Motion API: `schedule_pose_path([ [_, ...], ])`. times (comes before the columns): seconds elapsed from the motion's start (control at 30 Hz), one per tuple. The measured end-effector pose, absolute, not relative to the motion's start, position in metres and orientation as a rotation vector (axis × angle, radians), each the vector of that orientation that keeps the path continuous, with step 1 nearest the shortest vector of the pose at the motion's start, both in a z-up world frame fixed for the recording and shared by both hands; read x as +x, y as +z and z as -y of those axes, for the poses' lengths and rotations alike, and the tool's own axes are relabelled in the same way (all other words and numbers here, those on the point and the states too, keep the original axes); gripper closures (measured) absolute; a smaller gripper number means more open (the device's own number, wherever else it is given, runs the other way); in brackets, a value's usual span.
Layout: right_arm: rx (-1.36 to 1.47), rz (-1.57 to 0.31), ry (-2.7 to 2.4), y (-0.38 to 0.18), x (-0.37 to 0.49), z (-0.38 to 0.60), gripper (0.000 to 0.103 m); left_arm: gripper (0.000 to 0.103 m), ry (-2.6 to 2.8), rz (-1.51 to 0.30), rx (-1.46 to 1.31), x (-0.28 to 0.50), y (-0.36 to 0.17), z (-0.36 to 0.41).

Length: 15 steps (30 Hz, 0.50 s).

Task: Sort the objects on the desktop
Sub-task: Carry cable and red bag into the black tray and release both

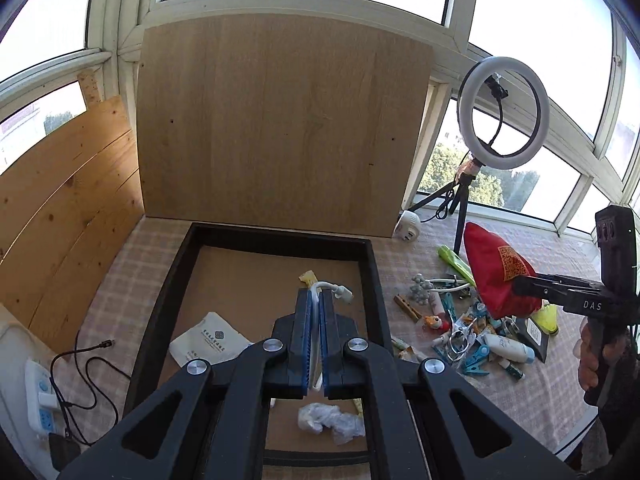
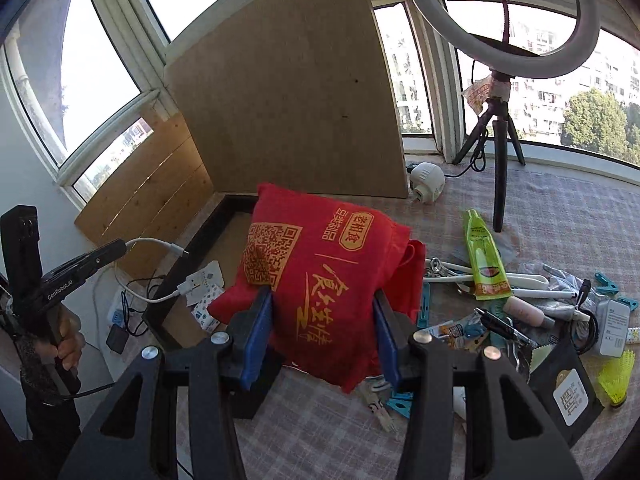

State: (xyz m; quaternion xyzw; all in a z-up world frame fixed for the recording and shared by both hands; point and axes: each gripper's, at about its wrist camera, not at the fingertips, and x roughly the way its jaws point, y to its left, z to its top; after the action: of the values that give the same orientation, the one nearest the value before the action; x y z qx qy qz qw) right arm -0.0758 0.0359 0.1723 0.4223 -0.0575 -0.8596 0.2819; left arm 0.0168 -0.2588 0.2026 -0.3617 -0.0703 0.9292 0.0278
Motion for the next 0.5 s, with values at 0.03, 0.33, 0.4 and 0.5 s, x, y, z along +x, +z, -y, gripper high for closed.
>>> schedule_pose_path([
  [0.03,1.13,0.131,-2.285,0.169,-0.079,-0.021,0.058,0.1,2.883,0.226,-1.121,0.017,0.202,0.267],
  [0.33,1.126,-0.015,-2.211,0.164,-0.109,0.075,0.058,0.1,2.947,0.273,-1.122,-0.013,0.198,0.305],
  [0.4,1.126,-0.024,-2.202,0.165,-0.116,0.088,0.058,0.1,2.967,0.26,-1.118,-0.022,0.199,0.308],
  [0.5,1.116,-0.054,-2.195,0.165,-0.125,0.107,0.058,0.1,2.98,0.274,-1.116,-0.034,0.199,0.314],
])
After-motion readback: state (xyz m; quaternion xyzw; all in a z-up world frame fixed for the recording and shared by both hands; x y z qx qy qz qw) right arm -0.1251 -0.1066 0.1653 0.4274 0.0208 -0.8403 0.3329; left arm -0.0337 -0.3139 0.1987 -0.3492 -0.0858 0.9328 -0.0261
